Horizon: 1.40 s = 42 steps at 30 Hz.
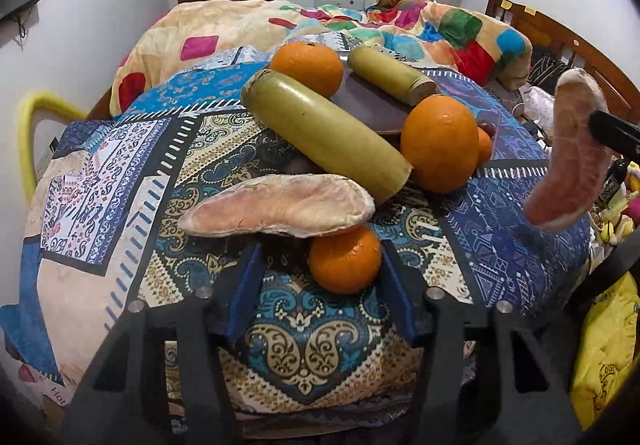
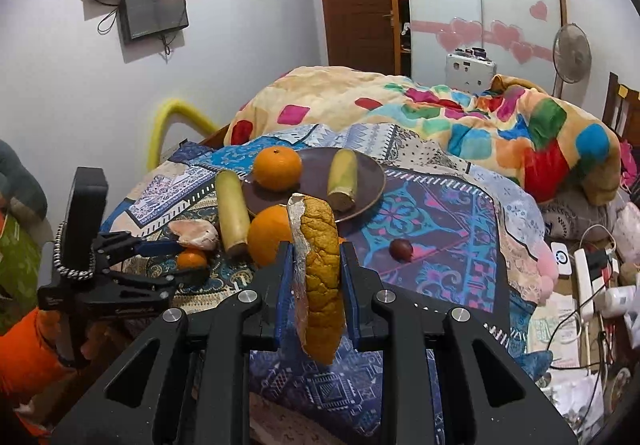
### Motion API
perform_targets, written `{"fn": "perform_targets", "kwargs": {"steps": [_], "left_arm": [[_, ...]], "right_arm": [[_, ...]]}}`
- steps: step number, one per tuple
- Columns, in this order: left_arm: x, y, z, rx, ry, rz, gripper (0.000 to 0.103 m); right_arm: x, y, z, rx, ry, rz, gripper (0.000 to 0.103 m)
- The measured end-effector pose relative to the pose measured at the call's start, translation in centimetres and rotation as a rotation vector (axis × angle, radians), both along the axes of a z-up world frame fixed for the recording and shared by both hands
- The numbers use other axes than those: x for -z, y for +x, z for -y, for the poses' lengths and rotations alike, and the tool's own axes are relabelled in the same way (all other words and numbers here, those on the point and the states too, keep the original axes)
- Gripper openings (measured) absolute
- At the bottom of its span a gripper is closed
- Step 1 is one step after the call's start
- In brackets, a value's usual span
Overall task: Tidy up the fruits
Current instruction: 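Carry the pomelo segment to the plate with right tool while left tool places a small orange there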
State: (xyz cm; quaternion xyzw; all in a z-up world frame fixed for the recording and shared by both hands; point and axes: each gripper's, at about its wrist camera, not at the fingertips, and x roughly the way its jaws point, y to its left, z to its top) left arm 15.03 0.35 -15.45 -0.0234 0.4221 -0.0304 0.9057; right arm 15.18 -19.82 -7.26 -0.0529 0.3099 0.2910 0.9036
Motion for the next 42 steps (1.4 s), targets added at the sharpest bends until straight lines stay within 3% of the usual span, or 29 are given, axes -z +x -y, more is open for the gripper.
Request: {"fn": "perform_targets", "kwargs": {"steps": [5, 14, 24, 31, 42], "left_arm": [[-0.1, -0.2, 0.8, 0.032, 0.006, 0.008, 0.033], [-1.1, -1.3, 0.7, 0.04, 0.01, 0.031, 0.033], [-5.0, -2.9, -0.3, 0.036, 0.005, 0.135, 0.033], [-8.0, -1.8, -1.1, 0.032, 0.021, 0.218, 0.033], [-6.9, 0.4, -2.1, 0.023, 0.027, 0.181, 0.033]], "right_arm": [[0.3, 0.1, 0.4, 0.003, 0.004, -0.003, 0.021], [-0.3, 0.0, 0.3, -0.004, 0.017, 0.016, 0.021], [-1.7, 0.4, -0.4, -0.012, 0.044, 0.047, 0.021], [-2.7, 1.4, -1.3, -0.019, 0.066, 0.075, 0.021], [-3.7, 3.6, -2.2, -0.021, 0.088, 0.095, 0.021]]}}
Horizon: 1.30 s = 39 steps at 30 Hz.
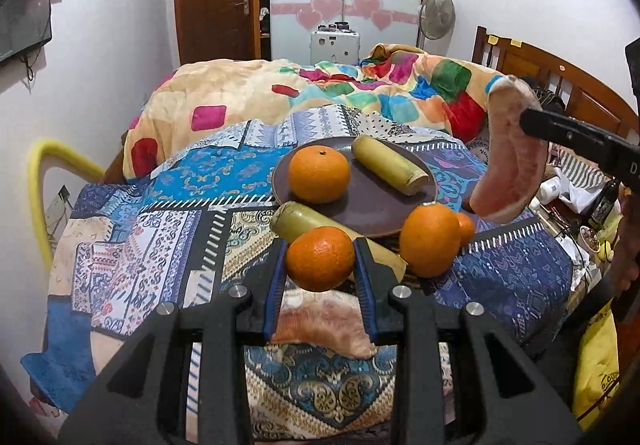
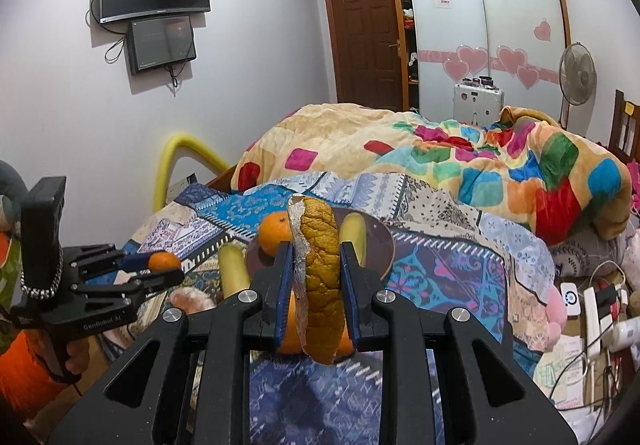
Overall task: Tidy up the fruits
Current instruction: 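Carry the pomelo segment to the plate with right tool while left tool places a small orange there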
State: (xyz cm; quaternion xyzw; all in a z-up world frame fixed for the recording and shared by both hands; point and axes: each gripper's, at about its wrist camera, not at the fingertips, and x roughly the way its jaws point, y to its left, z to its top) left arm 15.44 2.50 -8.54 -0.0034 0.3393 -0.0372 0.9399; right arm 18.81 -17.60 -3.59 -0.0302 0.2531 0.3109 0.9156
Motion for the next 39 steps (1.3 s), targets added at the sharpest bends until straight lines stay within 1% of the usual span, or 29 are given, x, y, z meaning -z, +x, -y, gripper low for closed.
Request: {"fn": "perform_targets", "kwargs": {"steps": [6, 11, 17, 19, 24, 29, 31, 32, 34, 36, 39], "left_arm": [[-0.3, 3.0, 0.3, 0.018, 0.008, 0.012, 0.033], [0.0, 5.6, 0.8, 0.041, 0.01, -0.002, 0.033], [1.6, 8.5, 2.0, 0.102, 0.017, -0.057, 0.033], [2.2, 9.3, 2.2, 0.123, 0.01, -0.075, 0.033], [3.3, 10.8, 2.0, 0.107, 0.016, -0.098, 0.033], [3.7, 11.4, 2.0, 0.12, 0.02, -0.106, 0.033], [3.7, 11.5, 2.1, 0.124, 0.033, -0.101, 0.033], [3.7, 11.5, 2.1, 0.124, 0.038, -0.099, 0.034], [3.6, 11.6, 2.2, 0.128, 0.039, -0.1, 0.04], [3.5, 11.6, 2.2, 0.117, 0.04, -0.094, 0.055], [3.3, 11.4, 1.8, 0.109, 0.03, -0.083, 0.056]], "right_arm": [[-0.4, 1.5, -1.4, -0.02, 0.008, 0.013, 0.021], [0.2, 3.0, -3.2, -0.048, -0.006, 0.007, 0.021], [1.8, 5.3, -4.5, -0.07, -0.028, -0.037, 0.021], [2.5, 6.3, -4.7, -0.085, -0.034, -0.071, 0.021], [4.1, 8.5, -5.7, -0.092, -0.069, -0.127, 0.021], [4.2, 9.8, -6.5, -0.092, -0.08, -0.131, 0.021], [4.4, 10.3, -6.9, -0.086, -0.084, -0.132, 0.021], [4.4, 10.4, -6.9, -0.083, -0.085, -0.132, 0.021], [4.5, 10.9, -7.2, -0.065, -0.099, -0.125, 0.022], [4.6, 11.1, -7.3, -0.041, -0.116, -0.115, 0.023], [4.4, 11.0, -6.7, -0.041, -0.108, -0.114, 0.033]]}}
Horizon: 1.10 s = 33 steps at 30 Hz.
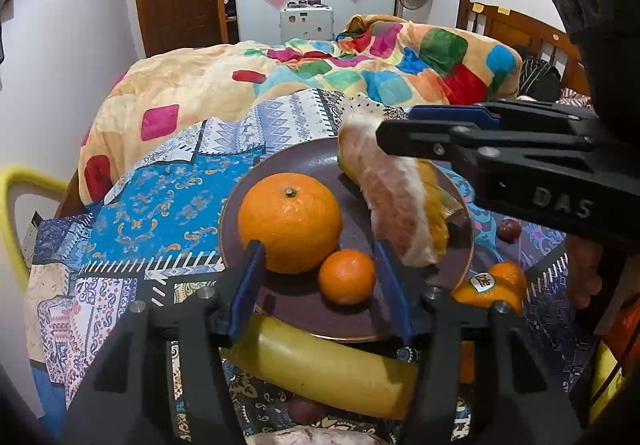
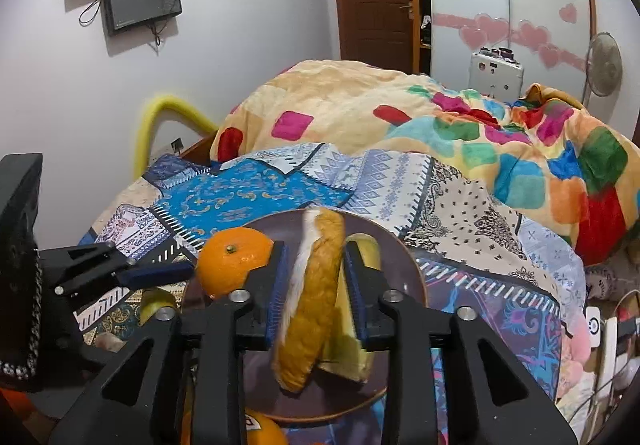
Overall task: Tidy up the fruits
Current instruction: 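Carry the pomelo segment to the plate with right tool while left tool places a small orange there, then open both tools and withdraw them from the plate, then move left tool to the large pink pomelo segment while right tool moves to a large orange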
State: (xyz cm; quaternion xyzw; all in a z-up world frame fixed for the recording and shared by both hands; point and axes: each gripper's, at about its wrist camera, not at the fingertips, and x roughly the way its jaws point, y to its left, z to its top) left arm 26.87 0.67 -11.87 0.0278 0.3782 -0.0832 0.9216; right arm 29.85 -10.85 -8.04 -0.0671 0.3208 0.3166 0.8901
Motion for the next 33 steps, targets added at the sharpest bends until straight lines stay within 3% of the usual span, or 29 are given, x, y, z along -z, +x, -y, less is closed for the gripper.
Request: {"fn": "perform_targets", "kwargs": {"steps": [2, 7, 11, 17, 22, 29, 31, 33], "left_arm": [[-0.3, -0.3, -0.4, -0.006, -0.015, 0.005, 0.056], [-1.8, -1.6, -1.6, -0.041, -0.04, 0.036, 0.059], [-2.7, -3.1, -2.2, -0.069, -0.038, 0.058, 0.062], [-3.0, -5.7, -2.9, -0.096, -0.038, 0.049, 0.068], [-2.1, -7.9, -3.3, -0.12, -0.04, 0.017, 0.074], [1.0, -10.1, -3.1, -0.161, -0.069, -0.072, 0.075], [1.8, -10.4, -3.0, -0.172, -0.092, -0.087, 0.08], [2.3, -10.6, -2.6, -0.196, -0.082, -0.085, 0.094]], "right_arm": [[-0.4, -0.5, 0.4, 0.008, 0.0, 0.019, 0.04], [-1.6, -2.2, 1.6, 0.026, 0.005, 0.06, 0.044], [-2.5, -4.1, 2.7, 0.043, 0.024, 0.093, 0.054], [-2.9, -7.1, 3.9, 0.048, 0.041, 0.111, 0.057], [-2.6, -9.3, 4.8, 0.053, 0.054, 0.114, 0.062], [-1.1, -11.1, 6.0, 0.062, 0.045, 0.094, 0.065], [-0.6, -11.2, 6.3, 0.066, 0.042, 0.085, 0.065], [0.1, -11.2, 6.4, 0.065, 0.035, 0.069, 0.065]]}}
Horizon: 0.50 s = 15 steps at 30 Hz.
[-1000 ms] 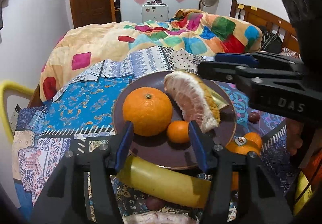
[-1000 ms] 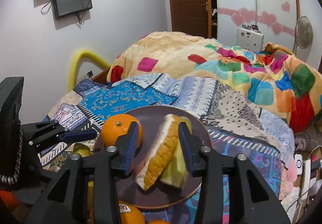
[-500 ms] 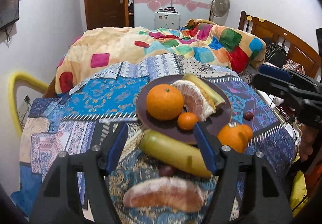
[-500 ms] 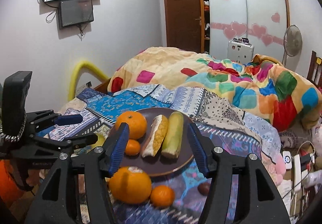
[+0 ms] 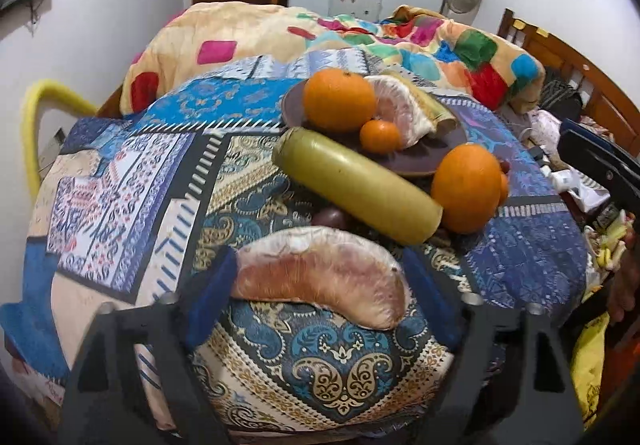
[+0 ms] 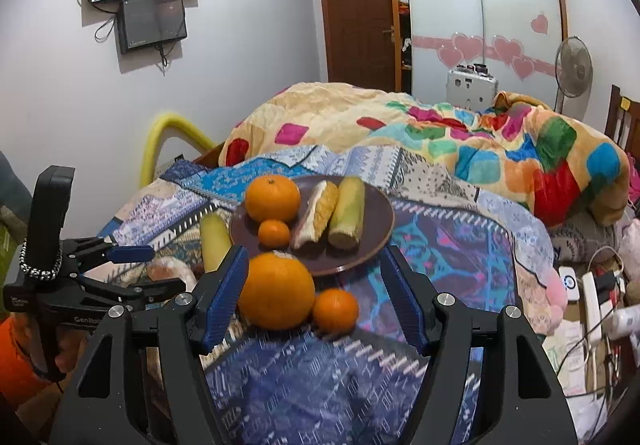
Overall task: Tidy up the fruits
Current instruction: 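Move left tool to the large pink pomelo segment while right tool moves to a large orange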
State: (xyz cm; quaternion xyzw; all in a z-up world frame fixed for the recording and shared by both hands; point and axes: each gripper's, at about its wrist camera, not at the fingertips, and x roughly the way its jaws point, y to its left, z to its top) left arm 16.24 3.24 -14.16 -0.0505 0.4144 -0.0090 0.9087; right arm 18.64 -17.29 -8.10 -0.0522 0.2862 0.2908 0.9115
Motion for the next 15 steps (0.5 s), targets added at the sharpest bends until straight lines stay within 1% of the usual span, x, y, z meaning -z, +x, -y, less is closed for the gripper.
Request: {"fn": "perform_targets", "kwargs": {"steps": [4, 7, 8, 11, 15], "left_arm": [[0.5, 0.2, 0.5, -0.022, 0.001, -0.007, 0.096], [0.9, 0.4, 0.9, -0.053, 0.055, -0.001, 0.096], [1.1, 0.4, 1.0, -0.055, 0.07, 0.002, 0.098], [1.2, 0.3, 0.8, -0.048, 0.074, 0.015, 0.099], [1.2, -0.5, -0.2, -0.027, 0.073, 0.007, 0.1]], "right_arm": [[1.2, 0.0, 0.1, -0.008, -0.007, -0.032, 0.065], [2.1, 0.3, -0.3, -0.021, -0.012, -0.054, 0.065], [2.3, 0.4, -0.5, -0.025, -0.012, -0.062, 0.065], [3.0, 1.0, -1.4, -0.051, -0.006, -0.097, 0.065], [3.5, 1.4, -2.9, -0.075, -0.032, -0.096, 0.065]]}}
